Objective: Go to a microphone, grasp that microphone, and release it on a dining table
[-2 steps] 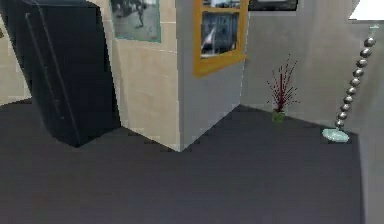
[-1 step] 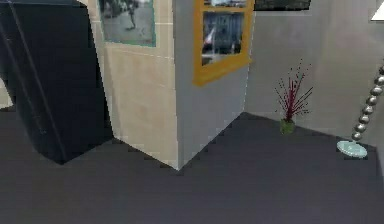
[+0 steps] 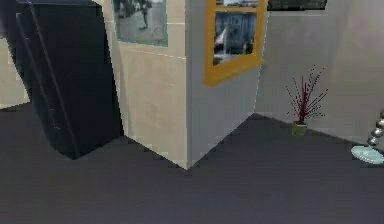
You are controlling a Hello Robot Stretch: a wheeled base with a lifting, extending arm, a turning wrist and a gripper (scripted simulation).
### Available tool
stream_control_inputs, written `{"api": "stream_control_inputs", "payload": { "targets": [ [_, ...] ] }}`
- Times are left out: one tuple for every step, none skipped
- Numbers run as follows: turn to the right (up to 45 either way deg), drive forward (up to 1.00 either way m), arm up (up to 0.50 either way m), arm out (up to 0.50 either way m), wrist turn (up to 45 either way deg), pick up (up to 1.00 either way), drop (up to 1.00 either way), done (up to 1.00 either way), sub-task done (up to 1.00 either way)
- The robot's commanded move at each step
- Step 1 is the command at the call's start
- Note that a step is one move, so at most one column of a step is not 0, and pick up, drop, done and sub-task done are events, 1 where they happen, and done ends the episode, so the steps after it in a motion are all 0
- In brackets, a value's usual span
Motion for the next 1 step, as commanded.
{"api": "stream_control_inputs", "payload": {
  "targets": [
    [0.0, 0.65, 0.00, 0.00, 0.0, 0.00, 0.00, 0.00, 0.00]
  ]
}}
